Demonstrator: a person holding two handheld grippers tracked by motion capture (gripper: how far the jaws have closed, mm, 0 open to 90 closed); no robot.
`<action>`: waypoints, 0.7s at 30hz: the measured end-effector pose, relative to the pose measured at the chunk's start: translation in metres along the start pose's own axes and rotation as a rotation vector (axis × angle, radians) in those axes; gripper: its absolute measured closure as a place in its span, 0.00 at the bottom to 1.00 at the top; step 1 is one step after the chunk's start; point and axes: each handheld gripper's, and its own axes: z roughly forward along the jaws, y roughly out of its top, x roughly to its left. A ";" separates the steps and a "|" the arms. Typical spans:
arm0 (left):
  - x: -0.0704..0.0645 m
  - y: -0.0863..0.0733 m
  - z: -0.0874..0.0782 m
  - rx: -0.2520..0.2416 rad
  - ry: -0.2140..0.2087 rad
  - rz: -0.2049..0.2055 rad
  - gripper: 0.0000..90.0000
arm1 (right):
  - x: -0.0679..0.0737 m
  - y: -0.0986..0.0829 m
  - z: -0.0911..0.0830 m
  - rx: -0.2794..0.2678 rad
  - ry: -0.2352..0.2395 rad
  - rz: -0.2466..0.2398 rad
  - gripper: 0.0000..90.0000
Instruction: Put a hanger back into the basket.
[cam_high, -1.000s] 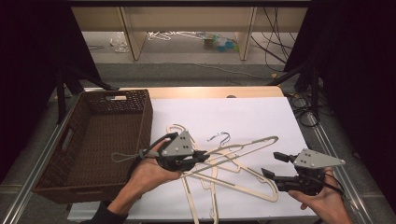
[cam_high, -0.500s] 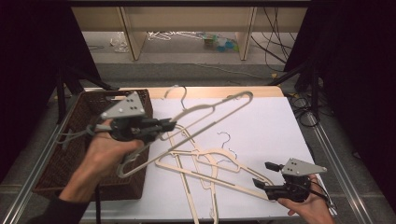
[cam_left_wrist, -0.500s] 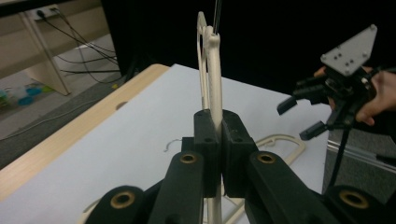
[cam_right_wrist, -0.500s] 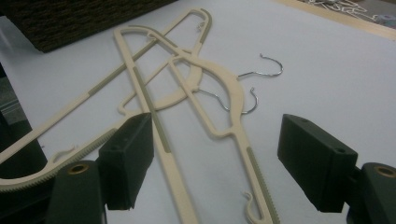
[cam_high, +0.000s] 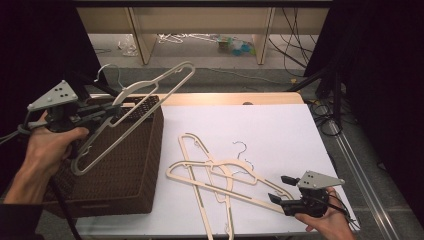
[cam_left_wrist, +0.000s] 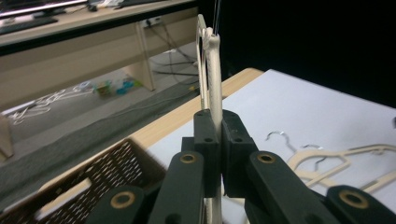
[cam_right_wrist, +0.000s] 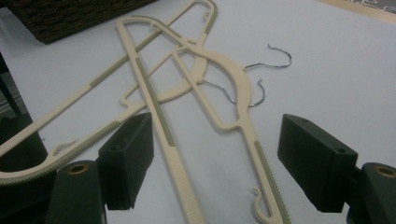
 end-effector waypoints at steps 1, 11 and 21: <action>0.009 -0.011 -0.002 0.017 0.024 -0.013 0.96 | 0.000 0.000 0.000 -0.004 -0.004 0.002 0.31; 0.038 -0.048 -0.013 0.023 0.032 -0.008 0.96 | -0.001 0.000 0.000 -0.004 -0.005 -0.002 0.31; 0.060 -0.083 -0.028 0.054 0.087 -0.062 0.96 | 0.000 0.000 0.001 0.003 0.008 -0.001 0.31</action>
